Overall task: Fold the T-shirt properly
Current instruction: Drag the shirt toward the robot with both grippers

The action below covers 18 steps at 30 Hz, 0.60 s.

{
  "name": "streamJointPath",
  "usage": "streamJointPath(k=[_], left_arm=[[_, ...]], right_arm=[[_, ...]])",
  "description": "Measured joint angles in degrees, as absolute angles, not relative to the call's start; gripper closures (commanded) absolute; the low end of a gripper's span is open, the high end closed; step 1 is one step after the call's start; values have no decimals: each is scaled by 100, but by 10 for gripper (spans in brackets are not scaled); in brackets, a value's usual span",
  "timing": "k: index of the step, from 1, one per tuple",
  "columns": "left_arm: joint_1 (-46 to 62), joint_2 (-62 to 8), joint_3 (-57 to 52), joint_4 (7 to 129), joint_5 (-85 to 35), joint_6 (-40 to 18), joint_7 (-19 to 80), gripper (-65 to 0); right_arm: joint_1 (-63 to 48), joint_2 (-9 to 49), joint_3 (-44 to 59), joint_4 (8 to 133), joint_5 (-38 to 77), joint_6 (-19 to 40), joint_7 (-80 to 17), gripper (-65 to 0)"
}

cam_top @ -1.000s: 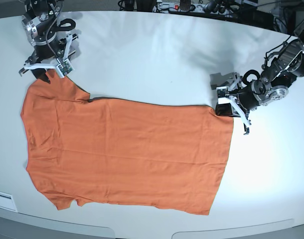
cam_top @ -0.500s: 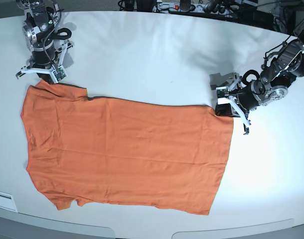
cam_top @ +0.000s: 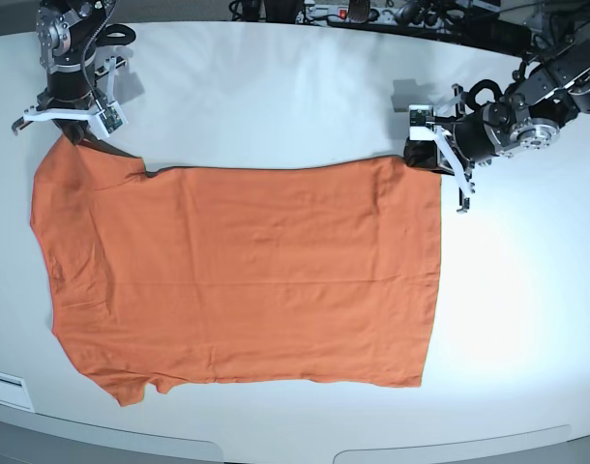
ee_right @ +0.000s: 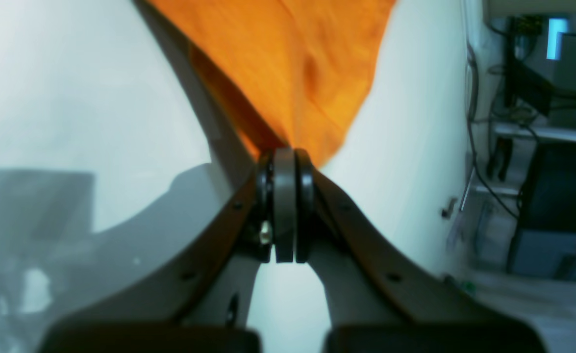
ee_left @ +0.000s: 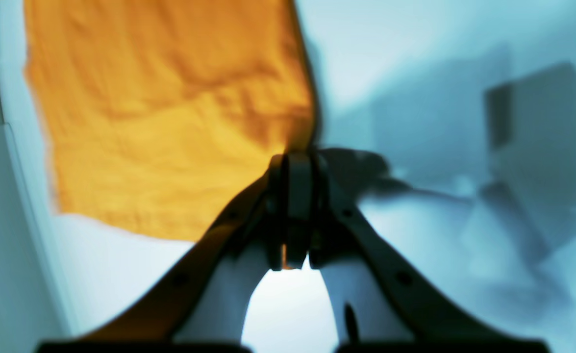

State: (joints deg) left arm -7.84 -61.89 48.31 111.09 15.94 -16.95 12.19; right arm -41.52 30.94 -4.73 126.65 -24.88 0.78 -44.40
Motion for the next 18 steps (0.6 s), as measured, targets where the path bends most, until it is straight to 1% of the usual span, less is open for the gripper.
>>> streamJointPath(k=[2,5,14,18], left_arm=[[-674,-6390,4829,11321,1614,-1546,1402,0],[-480,-6558,4827,11568,1817,-1546,1555,0],[198,-7004,4827,12191,2147,-1553,1811,0],[513,-7284,4814,12534,2342,-1511,2036,0]], right_arm=[[-4427,3135,-467,12849,-2510,40,-4517,0],[-4818,3135,-469,12901,-2491,1,-4637,0],[-5892,3142,-467,12901,-2515,-388,-4799,0],[-6357,3144,-467,12901,-2923,-611,-4884,0]])
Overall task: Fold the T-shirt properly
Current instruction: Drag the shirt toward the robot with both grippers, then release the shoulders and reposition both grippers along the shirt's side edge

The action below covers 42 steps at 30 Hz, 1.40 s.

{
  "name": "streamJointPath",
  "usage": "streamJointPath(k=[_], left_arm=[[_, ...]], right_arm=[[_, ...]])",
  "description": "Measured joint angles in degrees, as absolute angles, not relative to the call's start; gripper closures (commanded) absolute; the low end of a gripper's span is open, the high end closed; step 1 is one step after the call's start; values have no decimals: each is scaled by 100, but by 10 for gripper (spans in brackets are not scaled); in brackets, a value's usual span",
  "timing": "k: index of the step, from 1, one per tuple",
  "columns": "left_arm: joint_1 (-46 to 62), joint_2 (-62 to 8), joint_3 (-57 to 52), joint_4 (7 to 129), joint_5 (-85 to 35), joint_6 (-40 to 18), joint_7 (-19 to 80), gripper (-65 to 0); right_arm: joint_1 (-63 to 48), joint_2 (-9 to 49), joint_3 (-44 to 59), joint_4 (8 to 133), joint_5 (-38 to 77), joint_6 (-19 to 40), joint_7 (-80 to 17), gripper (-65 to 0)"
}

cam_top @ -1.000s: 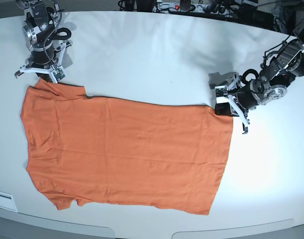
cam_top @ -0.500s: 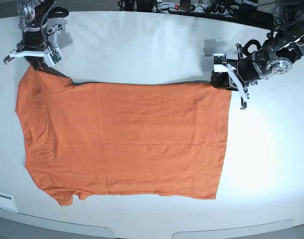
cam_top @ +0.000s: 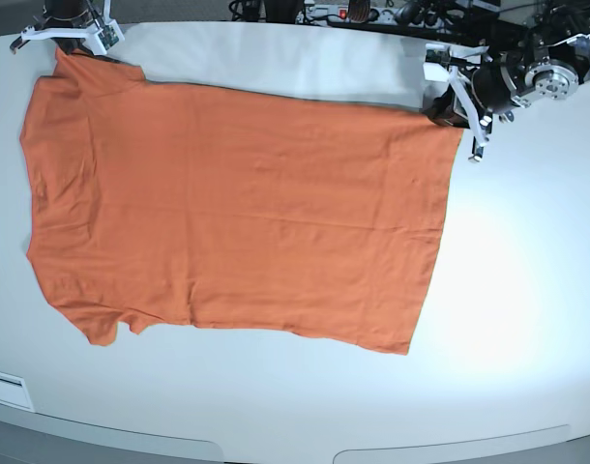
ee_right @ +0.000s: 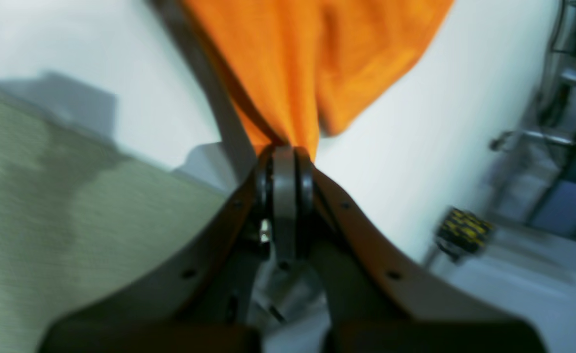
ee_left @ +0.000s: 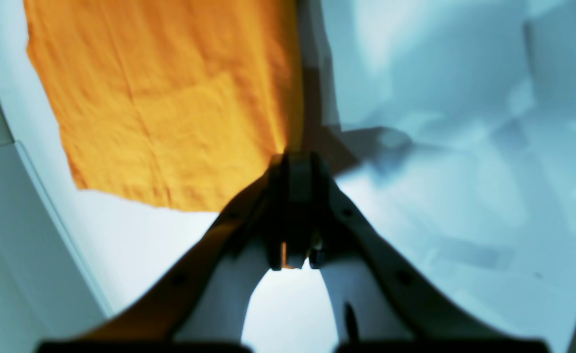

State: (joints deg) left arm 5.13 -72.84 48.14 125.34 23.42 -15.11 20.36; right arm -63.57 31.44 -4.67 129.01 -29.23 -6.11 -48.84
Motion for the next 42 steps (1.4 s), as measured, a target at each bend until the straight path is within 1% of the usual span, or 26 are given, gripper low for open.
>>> streamJointPath(k=[2,6,9,11,13,17,19,21,25,28,33,39,42], left_arm=[[690,-7378,4805,12766,2342,-1492,2193,0],[998,-7443,4803,13181,2340,-1509,2587,0],[1098,-7443,4805,13395,2342,-1437,2705,0],[1109,-7446,4803,13417,2399,-1240,2705,0],[1107,-7446,4803,13417,2744,-1063,2709,0],[1079,-7411,4788,13415,3232,-626,2705,0],[1074,-7352,4788,13417,3245,-451,2707,0],[1011,-7175,4790,13402,3251,-451,2635,0],[602,-6740,4792,13087,3218,-440,2569,0],[287,-6429,4790,12702,3201,-373,2565,0],[-128,-6073,4794,12158,3197,-360,2534,0],[-386,-5968,4794,11686,3188,-366,2154,0],[-561,-5881,4794,11603,2982,-375,2143,0]], right_arm=[[-6532,3144,-467,12903,-3111,-731,-4925,0],[-6814,3142,-467,12905,-3371,-784,-5000,0],[-6805,3144,-467,12905,-3747,-950,-5009,0],[-6790,3155,-467,12910,-3927,-976,-5000,0],[-6707,3157,-467,12912,-4075,-993,-5000,0],[-6285,3293,-467,12934,-4132,-1009,-4794,0],[-6003,3417,-467,12936,-3981,-1013,-4641,0],[-5684,3555,-464,12936,-3649,-1000,-4528,0],[-5035,3732,-467,12936,-2941,-646,-4222,0],[-4598,3715,-467,12936,-2624,-392,-4130,0],[-4130,3728,-451,12822,-2405,-340,-4021,0],[-3806,3712,-274,12095,-1994,-270,-3896,0],[-3544,3712,-272,11926,-1817,-268,-3789,0]])
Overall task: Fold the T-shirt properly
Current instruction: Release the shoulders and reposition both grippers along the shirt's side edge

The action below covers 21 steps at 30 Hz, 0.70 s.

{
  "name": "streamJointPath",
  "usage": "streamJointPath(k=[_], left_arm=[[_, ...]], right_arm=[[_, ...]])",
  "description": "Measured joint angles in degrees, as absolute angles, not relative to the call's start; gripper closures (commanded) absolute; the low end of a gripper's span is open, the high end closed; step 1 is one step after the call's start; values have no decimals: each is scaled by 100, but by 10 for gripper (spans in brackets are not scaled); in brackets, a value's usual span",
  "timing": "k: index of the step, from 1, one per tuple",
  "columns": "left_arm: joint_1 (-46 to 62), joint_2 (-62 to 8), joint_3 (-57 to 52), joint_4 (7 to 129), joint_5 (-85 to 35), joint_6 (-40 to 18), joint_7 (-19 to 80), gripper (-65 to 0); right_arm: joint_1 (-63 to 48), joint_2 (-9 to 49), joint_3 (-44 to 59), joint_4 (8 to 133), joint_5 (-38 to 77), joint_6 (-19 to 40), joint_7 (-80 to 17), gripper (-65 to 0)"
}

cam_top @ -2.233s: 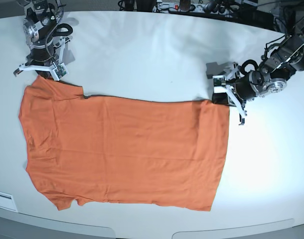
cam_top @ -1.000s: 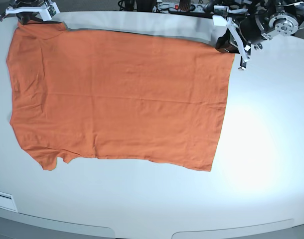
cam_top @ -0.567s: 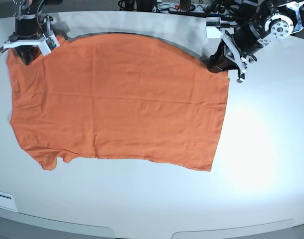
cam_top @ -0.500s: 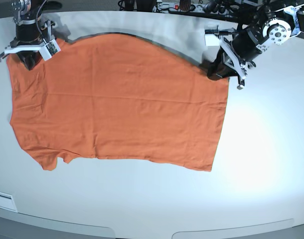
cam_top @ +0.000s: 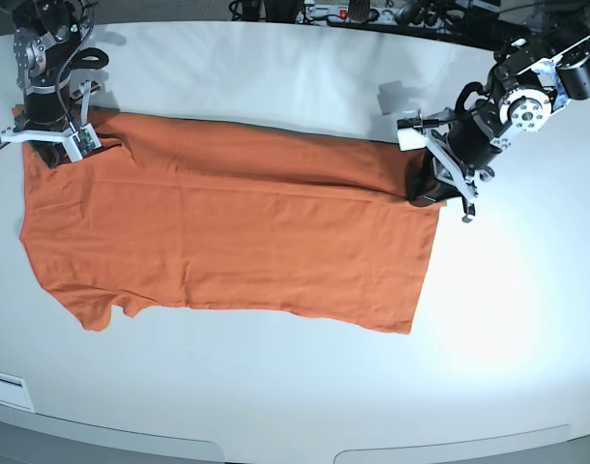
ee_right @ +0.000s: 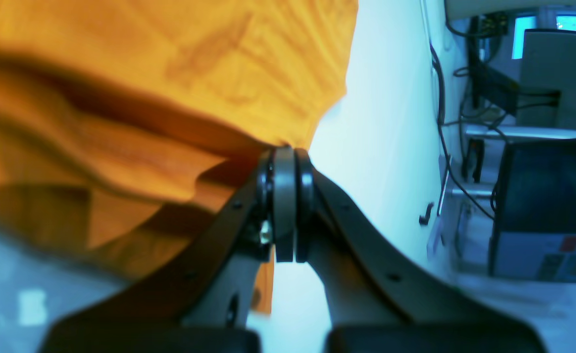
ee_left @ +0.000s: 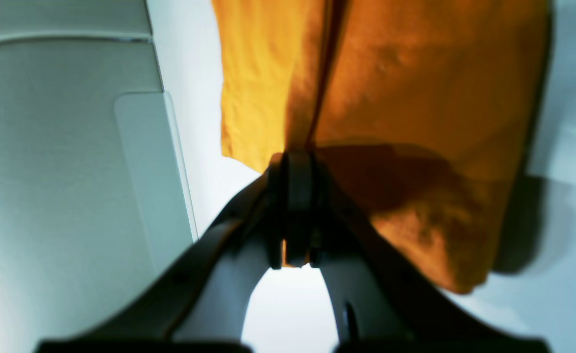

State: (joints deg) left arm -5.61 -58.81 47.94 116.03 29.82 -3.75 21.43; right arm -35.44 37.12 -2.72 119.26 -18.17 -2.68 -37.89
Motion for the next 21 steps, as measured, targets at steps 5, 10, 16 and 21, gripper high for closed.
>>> streamJointPath(k=[5,10,16,21], left_arm=[[-829,-5800,4801,11561,2694,-381,2097,0],[-1022,-5798,4799,11544,2447,-386,2032,0],[-1090,-5795,4799,11544,2226,-840,1820,0],[-1098,-5798,4799,11544,2224,-840,1820,0]], right_arm=[[-3229,3710,-272,11920,-1402,-60,-3680,0],[-3035,3710,-272,11920,-1282,75,-3612,0],[-2967,3732,-272,11920,-1256,139,-3465,0],[-2969,3730,-274,11917,-1245,-150,-3459,0]])
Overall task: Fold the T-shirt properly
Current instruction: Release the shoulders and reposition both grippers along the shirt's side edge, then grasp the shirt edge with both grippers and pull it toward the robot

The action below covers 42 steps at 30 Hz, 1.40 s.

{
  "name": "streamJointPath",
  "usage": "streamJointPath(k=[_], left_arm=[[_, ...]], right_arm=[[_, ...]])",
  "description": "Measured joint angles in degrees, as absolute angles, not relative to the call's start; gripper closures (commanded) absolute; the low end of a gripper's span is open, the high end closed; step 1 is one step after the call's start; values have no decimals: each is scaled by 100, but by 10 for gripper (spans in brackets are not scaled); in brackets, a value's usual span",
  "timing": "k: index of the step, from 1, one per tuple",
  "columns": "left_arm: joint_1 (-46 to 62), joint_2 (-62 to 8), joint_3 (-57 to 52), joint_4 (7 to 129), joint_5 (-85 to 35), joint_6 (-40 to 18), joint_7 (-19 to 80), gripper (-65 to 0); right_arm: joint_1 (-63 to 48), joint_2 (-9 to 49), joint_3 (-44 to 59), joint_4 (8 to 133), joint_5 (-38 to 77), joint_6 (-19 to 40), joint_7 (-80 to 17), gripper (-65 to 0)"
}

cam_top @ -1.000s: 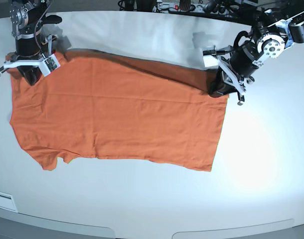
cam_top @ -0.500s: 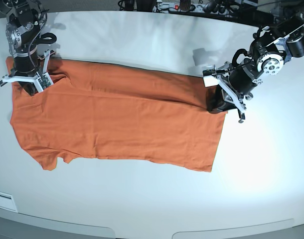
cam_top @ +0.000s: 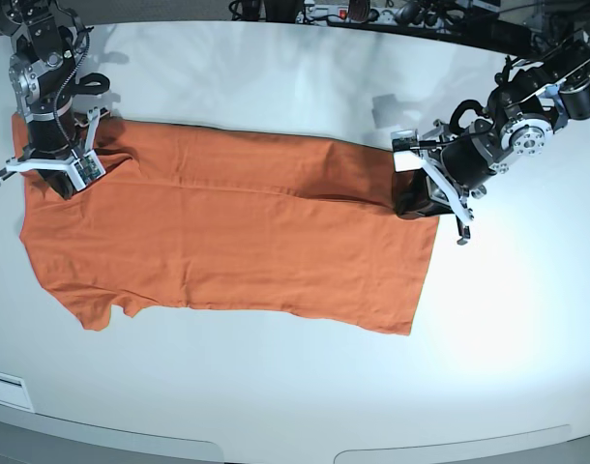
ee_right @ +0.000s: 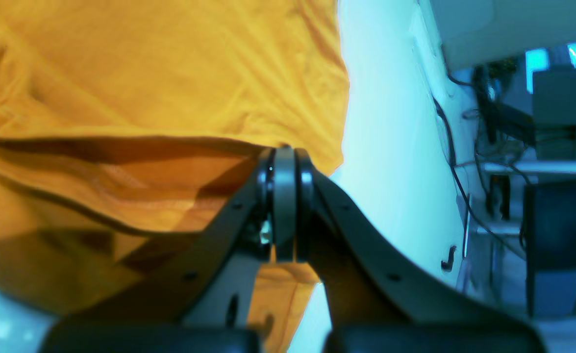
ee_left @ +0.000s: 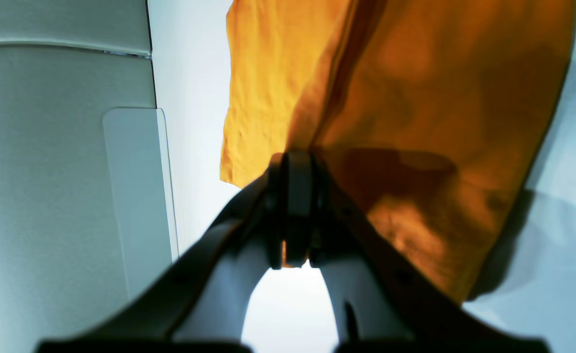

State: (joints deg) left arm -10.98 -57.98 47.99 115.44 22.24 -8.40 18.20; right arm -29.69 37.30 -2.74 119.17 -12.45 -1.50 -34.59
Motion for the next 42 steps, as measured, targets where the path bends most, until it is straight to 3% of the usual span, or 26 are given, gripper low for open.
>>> streamJointPath(k=[3,6,16,17,20,22,24,26,27,29,30,34,39,42], left_arm=[[-1096,-5795,4801,11537,2198,-698,1820,0],[-1100,-5795,4803,11500,2141,-51,1841,0],[-1111,-5564,4799,11098,2137,-126,1841,0],[-1111,-5527,4799,11085,2139,-123,1844,-27],[-1107,-5527,4801,11083,2091,38,1861,-200],[-1096,-5524,4801,11083,1730,545,1863,-233],[-1098,-5527,4799,11083,1496,996,1868,-198],[-1098,-5524,4799,11083,1500,1269,1890,-61],[-1096,-5524,4801,11083,1490,1385,1892,0],[-1048,-5527,4799,11083,1522,1688,1911,0],[-1035,-5524,4799,11083,1520,1702,1977,0],[-1020,-5487,4799,11080,1417,1212,2075,0],[-1072,-5242,4803,11026,1122,478,2078,0],[-1284,-5022,4803,10825,749,56,2088,0]], right_arm=[[-2939,3730,-272,11917,-1236,-276,-3468,0],[-2880,3730,-272,11917,-1131,-480,-3465,0],[-2751,3728,-274,11917,-1076,-458,-3463,0],[-2683,3728,-274,11913,-1055,-506,-3463,-23],[-2580,3728,-272,11911,-1066,-799,-3446,-288],[-2600,3726,-272,11911,-1046,-836,-3463,-352],[-2620,3719,-274,11911,-1050,-849,-3498,-351],[-2617,3712,-272,11911,-1072,-993,-3509,-311],[-2617,3712,-272,11911,-1090,-1116,-3507,-243],[-2615,3712,-272,11911,-1092,-1339,-3586,-29],[-2613,3712,-272,11911,-1083,-1435,-3736,0],[-2692,3691,-272,11911,-1087,-1435,-3938,0],[-2834,3544,-274,11861,-526,-172,-3708,0],[-2679,3507,-279,11524,-198,97,-3627,0]])
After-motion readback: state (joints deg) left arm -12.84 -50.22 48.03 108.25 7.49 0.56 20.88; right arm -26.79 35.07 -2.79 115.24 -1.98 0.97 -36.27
